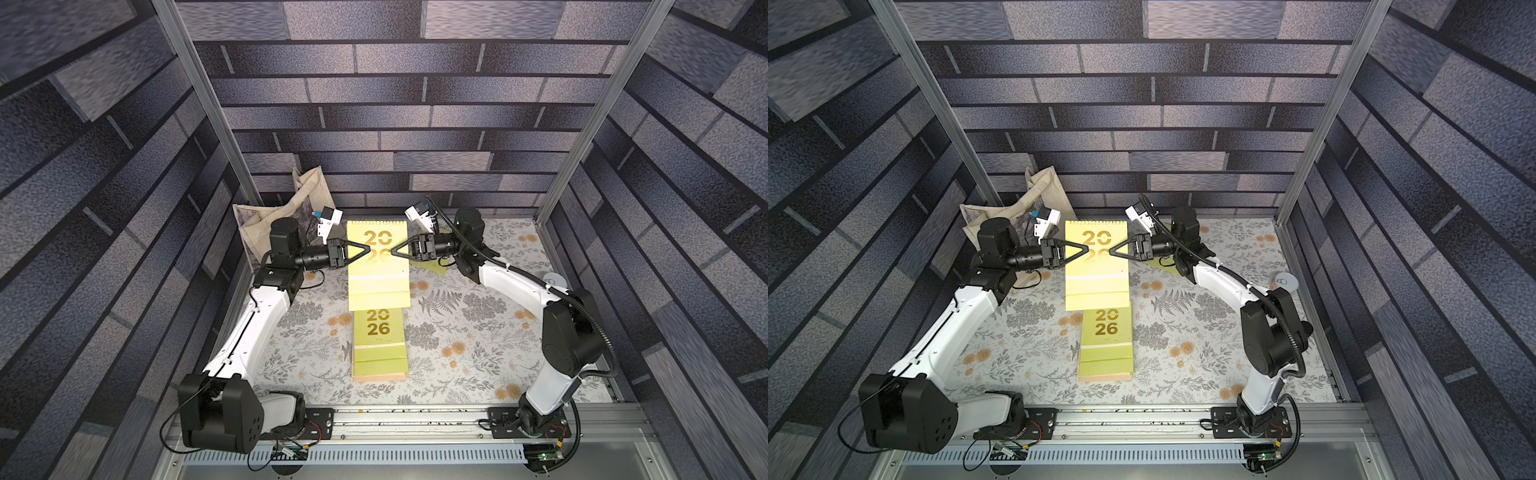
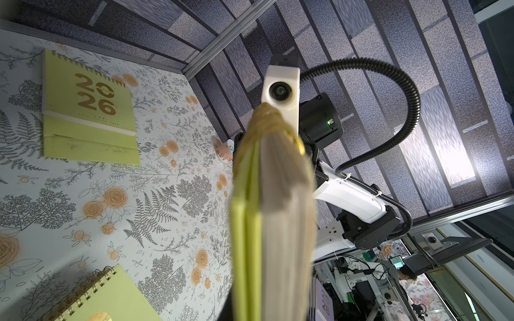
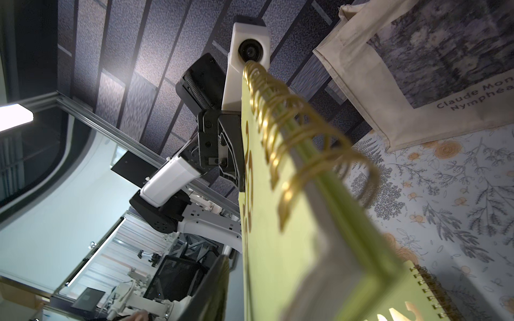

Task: Stack the calendars
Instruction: Place the calendar at the calendar.

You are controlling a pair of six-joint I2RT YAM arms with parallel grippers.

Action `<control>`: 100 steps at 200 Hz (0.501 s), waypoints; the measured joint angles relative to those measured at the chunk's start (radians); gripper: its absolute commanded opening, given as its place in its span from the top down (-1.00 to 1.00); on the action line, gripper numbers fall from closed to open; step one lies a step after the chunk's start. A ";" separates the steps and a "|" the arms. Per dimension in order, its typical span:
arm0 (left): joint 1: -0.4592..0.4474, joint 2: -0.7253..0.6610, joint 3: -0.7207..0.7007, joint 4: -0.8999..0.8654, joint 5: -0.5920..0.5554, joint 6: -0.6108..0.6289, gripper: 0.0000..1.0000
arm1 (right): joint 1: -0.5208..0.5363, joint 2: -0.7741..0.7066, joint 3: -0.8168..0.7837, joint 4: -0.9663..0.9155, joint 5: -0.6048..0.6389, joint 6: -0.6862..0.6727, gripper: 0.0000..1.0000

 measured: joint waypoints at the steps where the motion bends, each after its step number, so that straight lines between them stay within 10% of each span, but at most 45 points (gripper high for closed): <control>1: 0.000 0.000 0.000 0.000 0.000 0.000 1.00 | 0.000 0.000 0.000 0.002 0.000 -0.002 0.62; 48: 0.000 0.003 -0.001 0.011 0.002 0.012 0.80 | 0.004 0.011 0.011 0.028 -0.013 0.036 1.00; 83: 0.013 0.004 -0.001 -0.005 -0.003 0.027 -0.79 | 0.004 0.011 0.010 0.029 -0.005 0.032 1.00; 100: 0.036 0.004 -0.001 -0.031 -0.008 0.040 -1.00 | 0.004 0.011 0.007 0.030 0.002 0.031 1.00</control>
